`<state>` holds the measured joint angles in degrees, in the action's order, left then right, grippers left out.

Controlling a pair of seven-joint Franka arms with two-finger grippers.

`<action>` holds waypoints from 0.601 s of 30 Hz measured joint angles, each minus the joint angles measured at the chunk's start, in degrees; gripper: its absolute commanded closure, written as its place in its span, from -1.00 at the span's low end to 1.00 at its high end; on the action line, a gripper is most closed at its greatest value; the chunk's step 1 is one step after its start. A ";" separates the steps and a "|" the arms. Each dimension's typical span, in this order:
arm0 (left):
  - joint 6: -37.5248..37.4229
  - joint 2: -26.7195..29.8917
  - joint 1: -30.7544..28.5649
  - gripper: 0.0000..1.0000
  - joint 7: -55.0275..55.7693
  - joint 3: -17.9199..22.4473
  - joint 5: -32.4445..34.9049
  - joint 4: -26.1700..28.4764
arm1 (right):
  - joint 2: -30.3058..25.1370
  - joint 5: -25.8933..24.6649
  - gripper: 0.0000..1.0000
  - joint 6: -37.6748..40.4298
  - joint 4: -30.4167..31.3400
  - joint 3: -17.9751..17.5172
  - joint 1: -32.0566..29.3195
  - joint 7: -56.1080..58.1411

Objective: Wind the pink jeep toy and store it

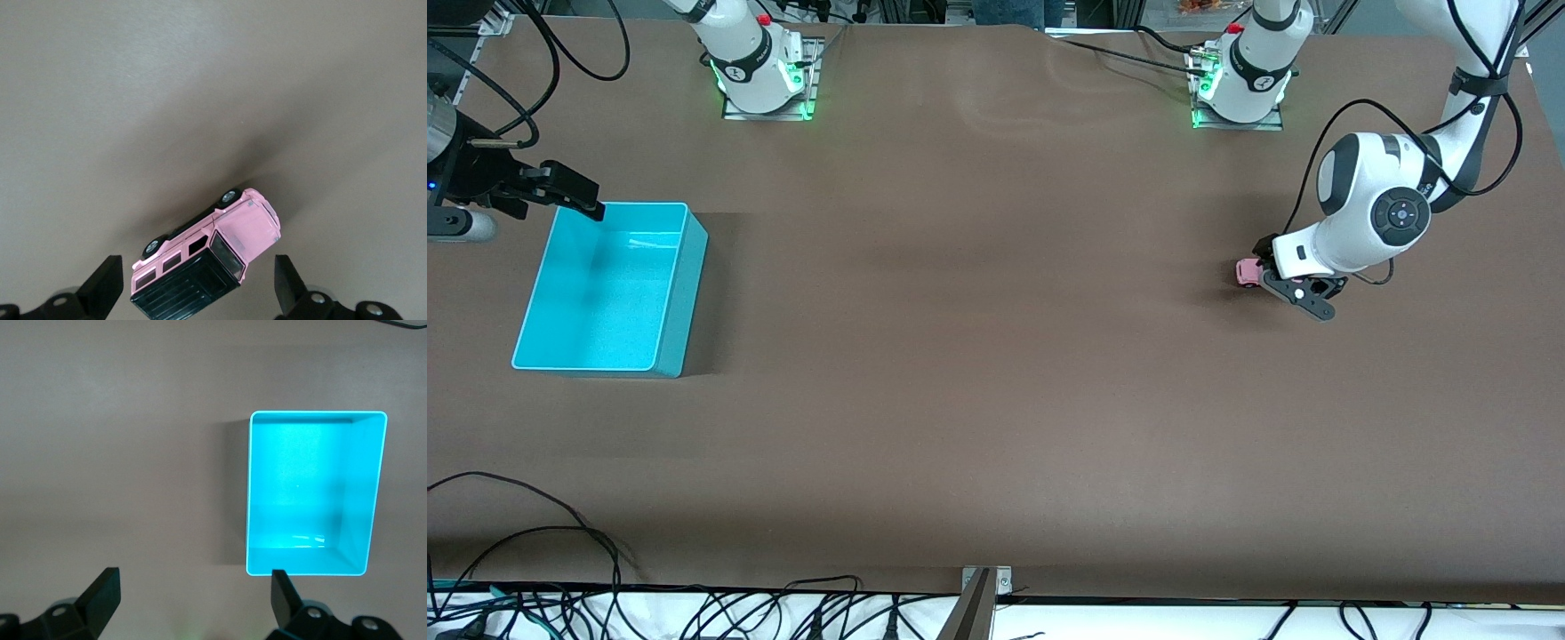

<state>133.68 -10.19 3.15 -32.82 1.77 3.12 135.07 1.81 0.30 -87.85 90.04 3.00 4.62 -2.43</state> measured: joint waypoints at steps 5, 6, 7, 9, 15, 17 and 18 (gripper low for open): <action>0.00 0.09 0.01 -1.00 -5.98 -0.12 0.00 0.91 | 0.00 0.00 -1.00 0.00 0.00 0.00 0.00 0.00; 0.00 0.11 0.01 -1.00 -7.88 -0.15 0.00 1.21 | 0.00 0.00 -1.00 0.00 0.00 0.00 0.00 0.00; 0.00 0.12 0.01 -1.00 -9.58 -0.18 0.00 1.49 | 0.00 0.00 -1.00 0.00 0.00 0.00 0.00 0.00; 0.00 0.13 0.01 -1.00 -12.07 -0.21 0.00 1.95 | 0.00 0.00 -1.00 0.00 0.00 0.00 0.00 0.00; 0.00 0.52 0.01 -1.00 -15.24 -0.21 0.00 2.93 | 0.00 0.00 -1.00 0.00 0.00 0.00 0.00 0.00; 0.06 0.78 0.01 -1.00 -15.70 -0.21 0.02 3.52 | 0.00 0.00 -1.00 0.00 0.00 0.00 0.00 0.00; 0.35 0.93 0.00 -1.00 -15.94 -0.21 0.07 3.97 | 0.00 0.00 -1.00 0.00 0.00 0.00 0.00 0.00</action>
<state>134.02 -9.26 3.15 -48.76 1.56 3.19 139.04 1.81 0.30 -87.85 90.04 3.00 4.62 -2.43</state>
